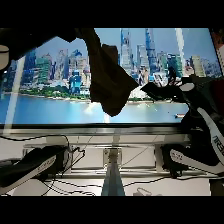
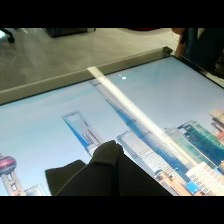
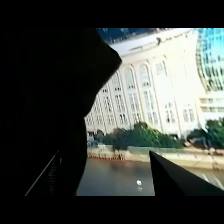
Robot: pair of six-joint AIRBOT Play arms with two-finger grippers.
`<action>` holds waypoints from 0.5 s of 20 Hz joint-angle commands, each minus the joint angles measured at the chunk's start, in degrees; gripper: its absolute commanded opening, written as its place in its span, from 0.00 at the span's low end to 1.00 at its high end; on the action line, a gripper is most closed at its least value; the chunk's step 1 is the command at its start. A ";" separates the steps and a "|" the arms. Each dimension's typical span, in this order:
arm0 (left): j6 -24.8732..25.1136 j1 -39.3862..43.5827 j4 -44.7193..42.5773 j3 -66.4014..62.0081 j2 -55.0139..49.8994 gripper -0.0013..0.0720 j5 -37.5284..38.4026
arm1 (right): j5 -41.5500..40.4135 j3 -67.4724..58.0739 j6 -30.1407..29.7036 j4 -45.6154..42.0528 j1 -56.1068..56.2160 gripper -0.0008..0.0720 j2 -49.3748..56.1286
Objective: Fold the clothes and pants, and hang the long-sleeved shirts on hangers.
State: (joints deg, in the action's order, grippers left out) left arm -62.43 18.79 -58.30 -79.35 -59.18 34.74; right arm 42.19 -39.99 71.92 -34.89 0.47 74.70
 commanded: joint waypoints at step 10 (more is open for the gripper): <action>-0.13 -0.04 -0.55 0.04 0.39 0.04 0.42 | -0.13 -25.66 12.98 0.35 5.29 0.25 27.10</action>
State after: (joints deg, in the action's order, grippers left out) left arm -62.57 18.79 -58.72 -79.33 -58.83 35.16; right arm 41.50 -61.73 82.52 -32.93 5.54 98.78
